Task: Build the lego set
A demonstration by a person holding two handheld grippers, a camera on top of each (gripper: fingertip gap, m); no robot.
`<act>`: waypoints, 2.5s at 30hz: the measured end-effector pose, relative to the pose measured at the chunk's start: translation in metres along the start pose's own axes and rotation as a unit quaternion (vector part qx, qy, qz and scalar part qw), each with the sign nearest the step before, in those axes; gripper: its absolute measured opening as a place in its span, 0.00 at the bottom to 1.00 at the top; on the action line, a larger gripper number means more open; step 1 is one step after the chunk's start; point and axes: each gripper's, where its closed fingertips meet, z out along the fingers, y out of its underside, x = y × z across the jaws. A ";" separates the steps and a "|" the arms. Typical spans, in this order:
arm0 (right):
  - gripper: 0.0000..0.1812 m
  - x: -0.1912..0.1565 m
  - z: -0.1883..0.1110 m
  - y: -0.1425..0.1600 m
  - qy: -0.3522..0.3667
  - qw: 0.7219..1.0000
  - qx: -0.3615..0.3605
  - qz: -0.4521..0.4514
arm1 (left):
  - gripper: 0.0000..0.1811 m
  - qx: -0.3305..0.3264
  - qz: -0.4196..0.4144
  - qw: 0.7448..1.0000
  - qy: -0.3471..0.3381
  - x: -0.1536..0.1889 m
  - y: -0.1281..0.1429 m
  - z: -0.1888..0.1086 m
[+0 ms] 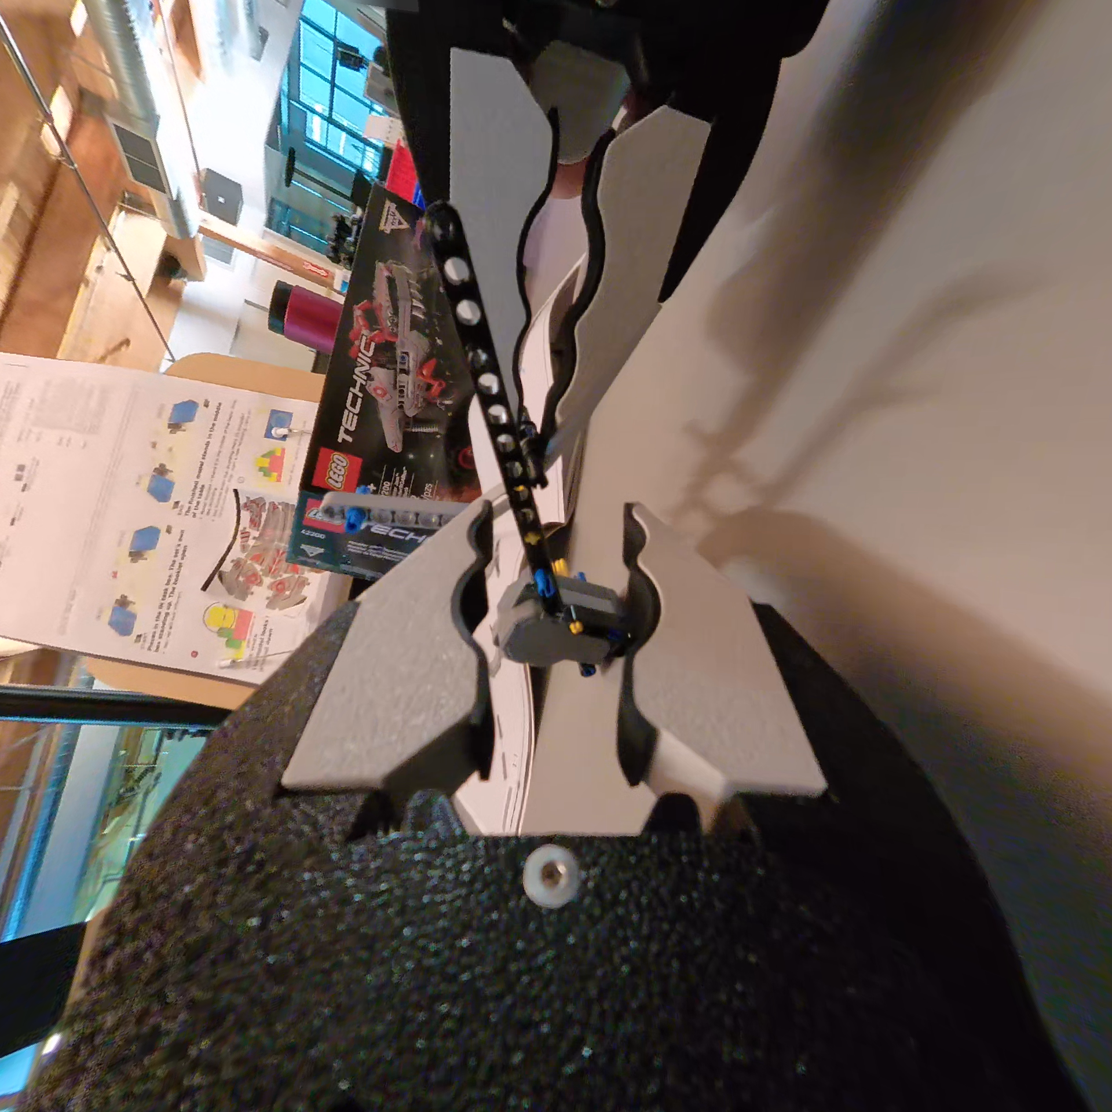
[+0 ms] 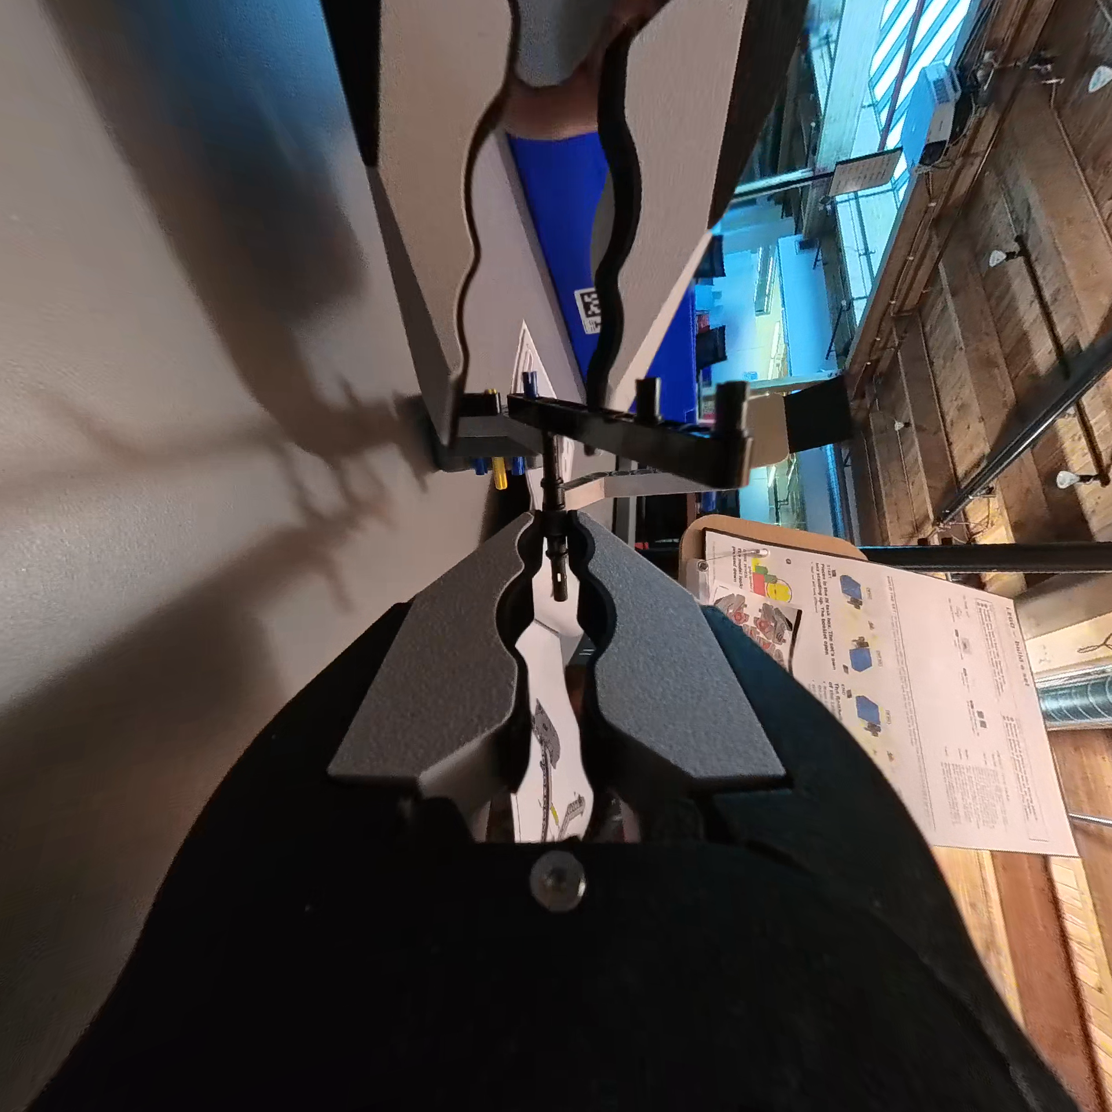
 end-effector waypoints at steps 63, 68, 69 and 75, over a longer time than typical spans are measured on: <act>0.03 -0.011 0.001 -0.003 -0.023 0.999 -0.004 0.037 | 0.03 0.083 0.015 0.996 -0.033 -0.003 -0.006 -0.020; 0.02 -0.012 0.000 -0.001 -0.020 1.000 -0.009 0.005 | 0.03 0.095 -0.036 0.995 -0.012 -0.003 -0.006 -0.019; 0.02 -0.012 0.000 -0.001 -0.015 1.000 -0.015 -0.013 | 0.03 0.094 -0.035 0.995 -0.009 -0.002 -0.005 -0.019; 0.03 -0.012 -0.001 0.002 -0.044 0.996 0.007 0.083 | 0.03 0.078 0.032 0.996 -0.015 -0.002 -0.005 -0.016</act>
